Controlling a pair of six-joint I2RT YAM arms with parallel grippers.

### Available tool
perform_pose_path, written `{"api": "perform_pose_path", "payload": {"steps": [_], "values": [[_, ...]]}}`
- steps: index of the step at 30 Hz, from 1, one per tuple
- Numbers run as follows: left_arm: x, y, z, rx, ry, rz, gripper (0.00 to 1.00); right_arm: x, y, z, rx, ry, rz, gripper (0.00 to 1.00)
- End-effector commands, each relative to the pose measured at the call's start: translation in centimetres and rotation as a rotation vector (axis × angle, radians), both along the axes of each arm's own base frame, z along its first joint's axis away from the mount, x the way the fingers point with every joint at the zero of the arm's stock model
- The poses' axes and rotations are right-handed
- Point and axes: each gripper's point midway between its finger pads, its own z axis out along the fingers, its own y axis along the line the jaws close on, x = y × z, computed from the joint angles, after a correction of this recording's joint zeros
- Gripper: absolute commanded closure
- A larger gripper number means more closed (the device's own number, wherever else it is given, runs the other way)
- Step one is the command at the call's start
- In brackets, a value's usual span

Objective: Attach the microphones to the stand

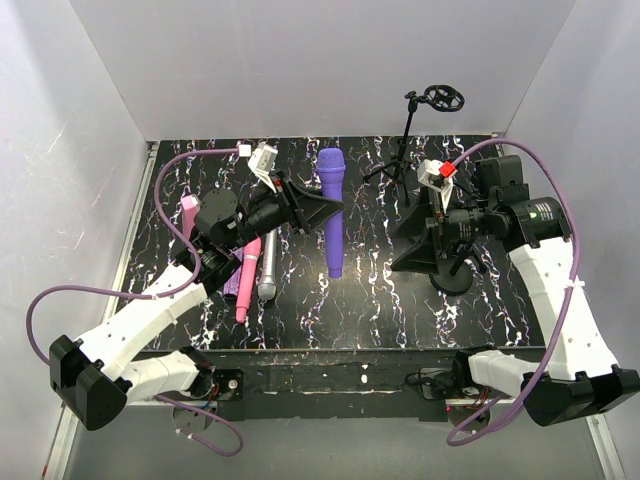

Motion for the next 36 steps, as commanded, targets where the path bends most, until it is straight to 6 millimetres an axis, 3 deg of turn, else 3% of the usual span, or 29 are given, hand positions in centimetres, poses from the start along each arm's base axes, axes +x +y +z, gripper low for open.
{"api": "perform_pose_path", "payload": {"steps": [1, 23, 36], "values": [[-0.8, 0.1, 2.3, -0.073, -0.047, -0.030, 1.00, 0.4, 0.3, 1.4, 0.020, -0.040, 0.002, 0.02], [-0.5, -1.0, 3.7, -0.183, -0.009, -0.068, 1.00, 1.3, 2.4, 1.2, 0.009, -0.006, 0.073, 0.03], [2.0, -3.9, 5.2, -0.178, -0.074, 0.028, 1.00, 2.4, 4.8, 3.0, 0.119, 0.281, 0.103, 0.10]]}}
